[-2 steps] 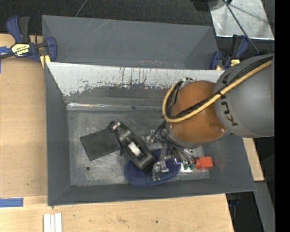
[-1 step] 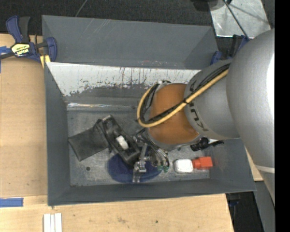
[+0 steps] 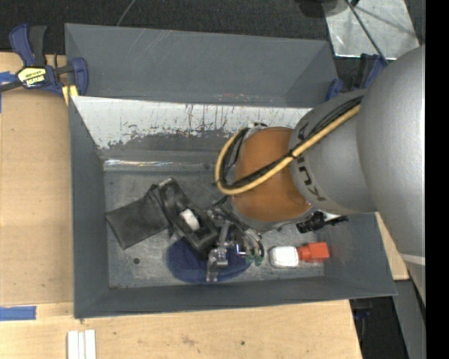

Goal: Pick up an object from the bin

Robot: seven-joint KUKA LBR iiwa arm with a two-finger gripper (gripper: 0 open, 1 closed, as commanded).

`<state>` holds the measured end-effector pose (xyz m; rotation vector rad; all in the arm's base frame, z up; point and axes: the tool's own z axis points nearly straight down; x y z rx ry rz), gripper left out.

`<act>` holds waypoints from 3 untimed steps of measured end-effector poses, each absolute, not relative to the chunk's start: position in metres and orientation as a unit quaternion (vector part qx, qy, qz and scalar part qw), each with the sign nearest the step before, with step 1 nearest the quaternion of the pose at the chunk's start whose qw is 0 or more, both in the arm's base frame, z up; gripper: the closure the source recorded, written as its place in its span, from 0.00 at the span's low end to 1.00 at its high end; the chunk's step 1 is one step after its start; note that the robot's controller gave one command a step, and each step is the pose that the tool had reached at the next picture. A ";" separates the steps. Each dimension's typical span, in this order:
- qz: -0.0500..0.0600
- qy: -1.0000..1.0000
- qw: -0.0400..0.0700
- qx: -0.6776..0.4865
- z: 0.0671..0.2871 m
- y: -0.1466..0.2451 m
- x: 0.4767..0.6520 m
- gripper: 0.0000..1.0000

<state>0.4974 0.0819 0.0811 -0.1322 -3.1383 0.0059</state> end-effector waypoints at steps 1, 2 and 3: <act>0.003 -0.999 0.002 -0.042 0.082 0.082 0.497 1.00; 0.000 -0.999 -0.004 -0.041 0.175 0.081 0.499 1.00; 0.000 -0.999 -0.003 -0.040 0.192 0.081 0.500 1.00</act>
Offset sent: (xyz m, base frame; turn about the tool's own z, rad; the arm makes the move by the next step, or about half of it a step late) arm 0.0000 0.0000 0.0000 0.0000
